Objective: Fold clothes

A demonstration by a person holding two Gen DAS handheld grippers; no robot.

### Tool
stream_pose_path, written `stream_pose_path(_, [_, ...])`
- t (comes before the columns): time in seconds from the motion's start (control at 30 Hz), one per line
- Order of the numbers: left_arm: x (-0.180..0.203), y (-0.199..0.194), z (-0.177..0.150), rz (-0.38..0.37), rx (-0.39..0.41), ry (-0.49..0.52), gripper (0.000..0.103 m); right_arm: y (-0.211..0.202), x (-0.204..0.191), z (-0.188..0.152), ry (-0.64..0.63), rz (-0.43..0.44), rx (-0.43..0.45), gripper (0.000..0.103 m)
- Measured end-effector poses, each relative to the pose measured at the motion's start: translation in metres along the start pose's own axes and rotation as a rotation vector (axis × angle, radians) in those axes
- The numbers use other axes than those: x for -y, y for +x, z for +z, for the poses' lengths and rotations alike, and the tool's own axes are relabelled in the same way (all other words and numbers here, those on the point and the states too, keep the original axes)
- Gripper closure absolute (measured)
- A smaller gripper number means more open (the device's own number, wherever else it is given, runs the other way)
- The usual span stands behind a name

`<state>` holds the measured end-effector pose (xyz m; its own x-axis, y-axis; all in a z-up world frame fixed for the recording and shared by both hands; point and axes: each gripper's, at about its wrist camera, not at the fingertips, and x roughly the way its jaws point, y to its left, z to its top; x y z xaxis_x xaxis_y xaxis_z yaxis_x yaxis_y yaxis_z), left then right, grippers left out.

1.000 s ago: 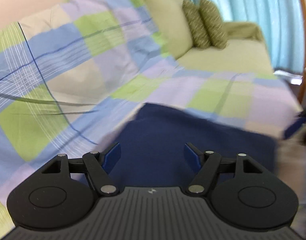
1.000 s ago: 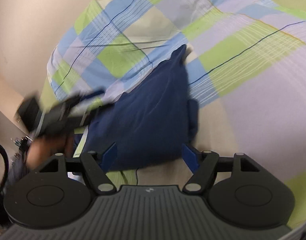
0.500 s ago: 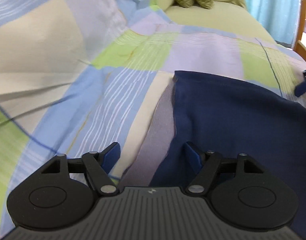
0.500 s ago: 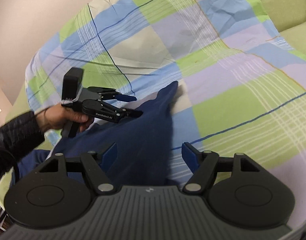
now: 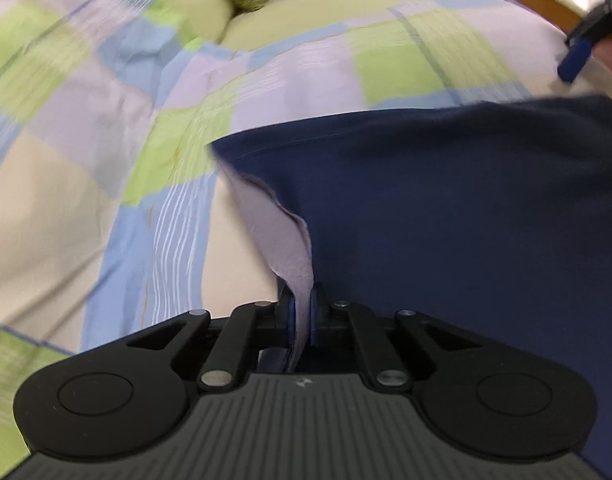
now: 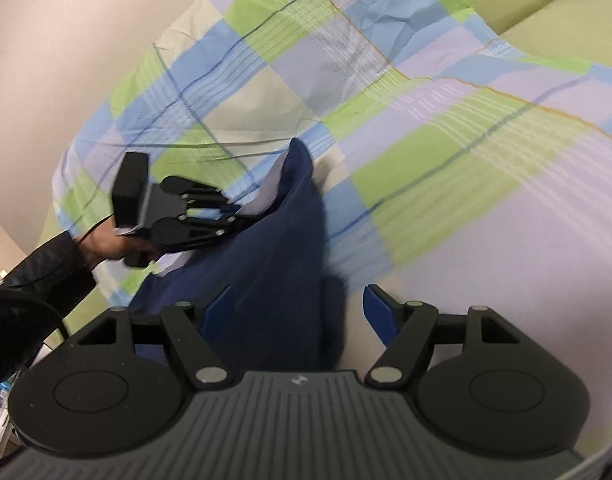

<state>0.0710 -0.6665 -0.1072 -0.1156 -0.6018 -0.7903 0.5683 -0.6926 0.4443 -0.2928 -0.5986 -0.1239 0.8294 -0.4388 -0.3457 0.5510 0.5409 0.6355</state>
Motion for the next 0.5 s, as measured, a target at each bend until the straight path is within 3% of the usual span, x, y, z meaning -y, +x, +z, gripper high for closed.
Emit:
stream_pose_path(0.1, [0.018, -0.006, -0.003, 0.045, 0.0, 0.058, 0.101, -0.009, -0.009, -0.018, -0.02, -0.002, -0.038, 0.033])
stream_pose_path(0.17, [0.019, -0.005, -0.004, 0.055, 0.006, 0.045, 0.101, -0.006, -0.013, -0.028, -0.016, 0.006, -0.079, 0.033])
stream_pose_path(0.3, [-0.001, 0.001, -0.005, 0.096, 0.012, -0.097, 0.101, 0.002, -0.021, -0.033, -0.003, 0.002, -0.1, 0.028])
stream_pose_path(0.43, [-0.032, 0.009, -0.006, 0.112, 0.008, -0.291, 0.101, 0.009, -0.028, -0.039, 0.083, 0.019, -0.085, 0.026])
stream_pose_path(0.5, [-0.038, 0.011, -0.007, 0.105, 0.014, -0.335, 0.101, 0.012, -0.031, -0.044, 0.126, 0.023, -0.077, 0.024])
